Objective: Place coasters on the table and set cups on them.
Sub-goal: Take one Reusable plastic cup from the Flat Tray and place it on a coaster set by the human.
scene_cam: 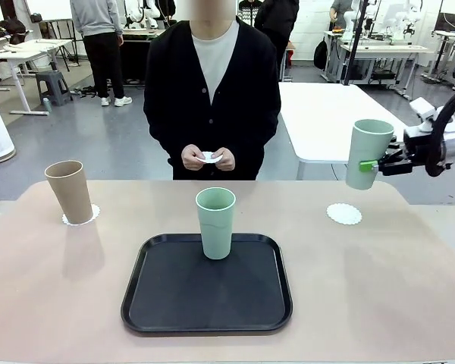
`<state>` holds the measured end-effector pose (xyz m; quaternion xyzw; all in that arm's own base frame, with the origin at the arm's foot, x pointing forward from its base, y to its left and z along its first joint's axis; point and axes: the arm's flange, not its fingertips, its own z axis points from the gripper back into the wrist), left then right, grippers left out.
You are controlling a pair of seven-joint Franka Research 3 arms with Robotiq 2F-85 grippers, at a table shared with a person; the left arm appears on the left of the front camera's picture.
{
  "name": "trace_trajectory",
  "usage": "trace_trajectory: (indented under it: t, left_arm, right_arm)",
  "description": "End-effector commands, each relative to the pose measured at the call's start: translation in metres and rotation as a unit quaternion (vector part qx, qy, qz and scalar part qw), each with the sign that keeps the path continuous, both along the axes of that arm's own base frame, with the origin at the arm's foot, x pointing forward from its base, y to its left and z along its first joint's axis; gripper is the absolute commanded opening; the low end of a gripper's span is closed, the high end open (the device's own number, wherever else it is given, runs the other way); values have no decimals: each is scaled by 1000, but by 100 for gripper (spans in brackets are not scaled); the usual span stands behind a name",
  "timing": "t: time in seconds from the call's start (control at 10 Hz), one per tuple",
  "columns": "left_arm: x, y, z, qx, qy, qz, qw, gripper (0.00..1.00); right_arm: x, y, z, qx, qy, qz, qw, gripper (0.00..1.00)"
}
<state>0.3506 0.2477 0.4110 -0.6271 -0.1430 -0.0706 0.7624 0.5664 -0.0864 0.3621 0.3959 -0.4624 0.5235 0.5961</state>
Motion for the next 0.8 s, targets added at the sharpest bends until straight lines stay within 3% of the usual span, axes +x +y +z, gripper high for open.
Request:
trace_trajectory:
  t: [0.0, 0.7]
  left_arm:
    - [0, 1, 2, 1, -3, 3, 1000, 100]
    - [0, 1, 2, 1, -3, 3, 1000, 100]
  right_arm:
    - [24, -7, -13, 5, -9, 41, 999, 85]
    - [24, -12, -61, 2, 43, 78, 996, 85]
